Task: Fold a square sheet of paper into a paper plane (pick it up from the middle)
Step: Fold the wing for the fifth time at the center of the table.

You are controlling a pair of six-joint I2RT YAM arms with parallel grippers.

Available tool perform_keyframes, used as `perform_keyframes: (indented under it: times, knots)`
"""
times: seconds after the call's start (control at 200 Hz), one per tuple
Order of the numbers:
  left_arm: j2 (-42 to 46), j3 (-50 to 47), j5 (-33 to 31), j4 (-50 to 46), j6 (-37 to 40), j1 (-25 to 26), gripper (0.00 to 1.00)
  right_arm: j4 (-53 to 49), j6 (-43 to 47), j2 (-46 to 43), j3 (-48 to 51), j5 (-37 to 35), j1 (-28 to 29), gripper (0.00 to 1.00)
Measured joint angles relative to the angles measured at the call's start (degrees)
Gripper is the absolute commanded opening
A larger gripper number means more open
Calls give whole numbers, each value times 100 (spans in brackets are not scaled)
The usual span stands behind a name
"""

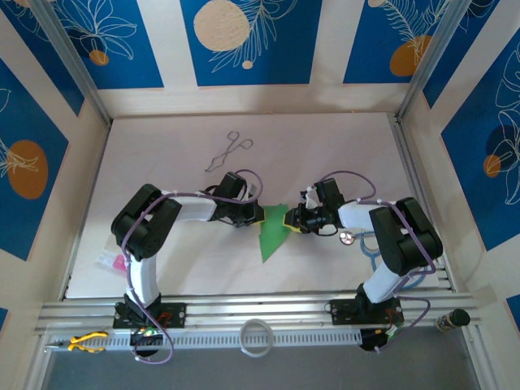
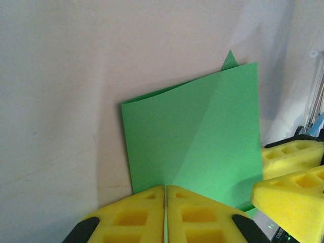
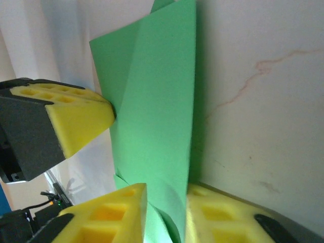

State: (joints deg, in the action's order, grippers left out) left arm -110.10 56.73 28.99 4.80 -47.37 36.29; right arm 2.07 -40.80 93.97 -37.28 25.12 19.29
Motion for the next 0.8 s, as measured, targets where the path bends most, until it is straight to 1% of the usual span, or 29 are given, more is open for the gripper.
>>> perform_keyframes:
  times: [0.075,0.12,0.185,0.295,0.385,0.51,0.58,0.7,0.8]
  knots:
    - [24,0,20,44,-76,2,20,-15,-37,0,-28,2,0,11]
    - [74,-11,28,72,-107,4,27,-15,-39,0,-44,7,0,10]
    - [186,-11,33,76,-153,7,32,-9,-87,0,-48,4,0,9]
    - [560,-11,-2,52,-63,7,34,2,-234,0,-48,-11,0,9]
    - [870,-11,-55,28,9,7,31,9,-455,-2,-48,-87,0,8]
    - [1086,-37,-70,55,24,28,23,55,-896,-81,11,-304,39,9]
    - [1075,-87,-68,46,-44,85,19,98,-1147,-197,105,-461,72,9]
    - [914,-160,-66,46,-184,293,16,157,-1510,-400,247,-688,155,9]
    - [669,-173,-50,55,-289,455,13,173,-1663,-485,275,-739,177,10]
